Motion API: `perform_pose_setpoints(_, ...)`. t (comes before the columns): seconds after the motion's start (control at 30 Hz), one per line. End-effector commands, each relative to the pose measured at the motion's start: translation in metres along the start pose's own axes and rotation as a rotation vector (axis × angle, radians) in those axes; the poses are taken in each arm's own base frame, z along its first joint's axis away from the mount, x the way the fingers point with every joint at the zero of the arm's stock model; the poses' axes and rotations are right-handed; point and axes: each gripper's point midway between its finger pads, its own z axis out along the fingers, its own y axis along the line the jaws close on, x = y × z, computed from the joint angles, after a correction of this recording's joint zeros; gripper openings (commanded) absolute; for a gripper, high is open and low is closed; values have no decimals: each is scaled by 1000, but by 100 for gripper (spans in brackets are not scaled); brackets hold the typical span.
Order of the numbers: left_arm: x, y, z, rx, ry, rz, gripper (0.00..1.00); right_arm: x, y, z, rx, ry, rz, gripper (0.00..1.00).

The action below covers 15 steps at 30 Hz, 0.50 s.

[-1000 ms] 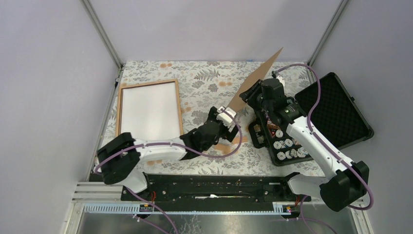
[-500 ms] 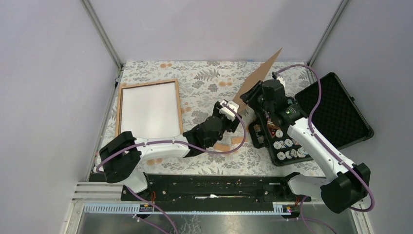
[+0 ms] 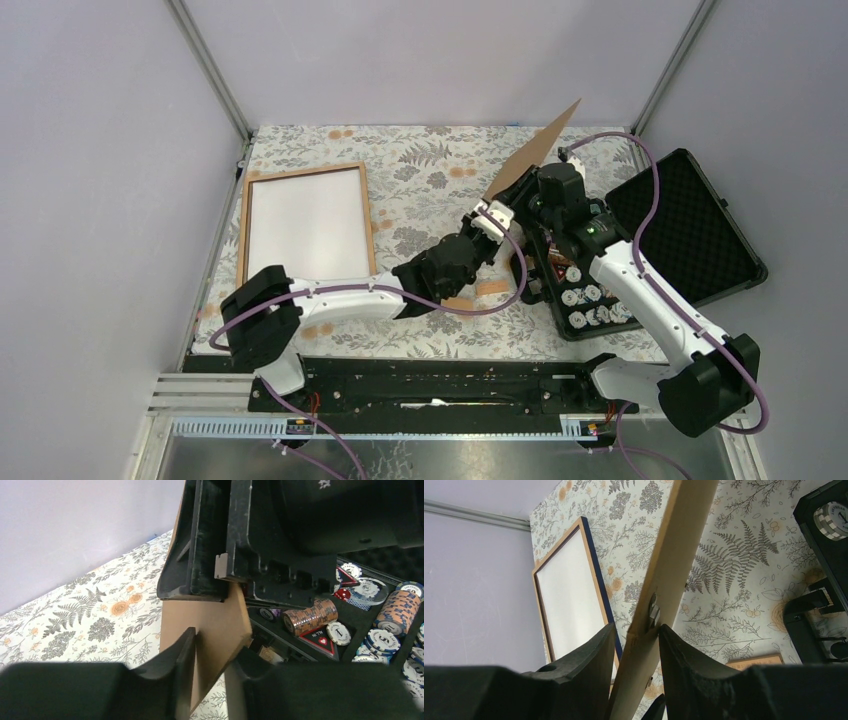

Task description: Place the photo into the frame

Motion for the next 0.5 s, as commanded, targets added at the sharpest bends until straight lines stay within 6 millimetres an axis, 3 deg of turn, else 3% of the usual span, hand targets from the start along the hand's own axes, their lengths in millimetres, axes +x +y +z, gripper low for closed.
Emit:
perform_pose_setpoints(0.0,-17,13,3,-56,-55,39,23,-17,29,-9,-85,-44,-15,38)
perform_pose_setpoints(0.13,-12,18,0,-68,-48,90,0,-28,39,-18,-95,-62,-45,64)
perform_pose_setpoints(0.3,-1,26,-6,-101,-42,86,0,-54,49,-38,-79,-126,-120,98)
perform_pose_setpoints(0.47,5,33,-10,-136,-33,59,0,-93,62,-72,-76,-261,-211,100)
